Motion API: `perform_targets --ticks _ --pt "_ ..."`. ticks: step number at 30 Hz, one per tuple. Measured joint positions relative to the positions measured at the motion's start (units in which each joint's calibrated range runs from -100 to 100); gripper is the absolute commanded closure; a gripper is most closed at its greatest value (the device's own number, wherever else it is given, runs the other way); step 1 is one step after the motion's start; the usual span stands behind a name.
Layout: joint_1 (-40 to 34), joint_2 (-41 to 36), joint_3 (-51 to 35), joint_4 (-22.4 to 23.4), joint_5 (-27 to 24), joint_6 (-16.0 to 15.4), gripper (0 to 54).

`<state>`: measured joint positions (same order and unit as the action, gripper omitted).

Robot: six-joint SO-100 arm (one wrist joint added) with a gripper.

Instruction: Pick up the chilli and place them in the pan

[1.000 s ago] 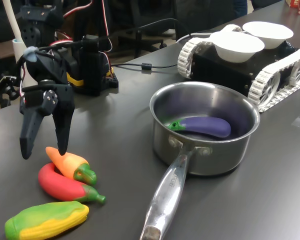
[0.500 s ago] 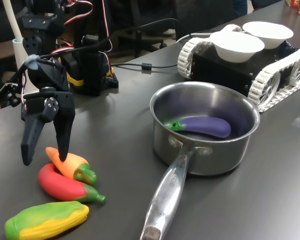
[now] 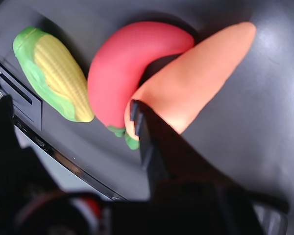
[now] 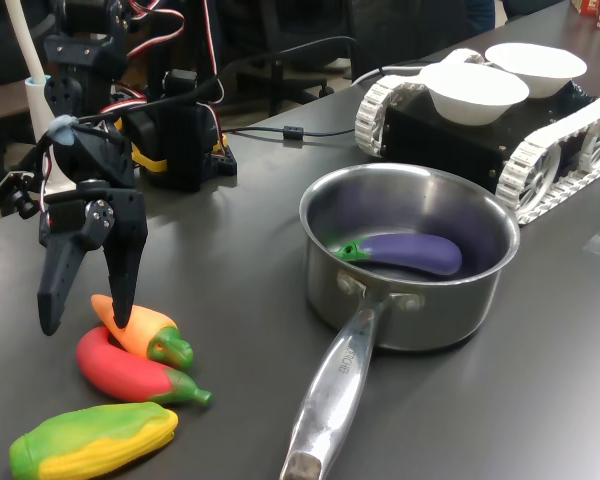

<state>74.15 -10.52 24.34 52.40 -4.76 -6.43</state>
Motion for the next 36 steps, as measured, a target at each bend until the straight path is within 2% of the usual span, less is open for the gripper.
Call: perform_targets --ticks 11,18,26,36 --pt "1.2 0.0 0.0 0.5 0.6 -1.8 19.8" --pt "1.1 3.0 -6.2 6.5 1.8 -1.8 20.0" --pt "2.2 9.2 -17.4 15.1 2.9 -2.9 20.0" --pt "5.1 14.1 -22.7 16.3 3.1 -4.4 20.0"
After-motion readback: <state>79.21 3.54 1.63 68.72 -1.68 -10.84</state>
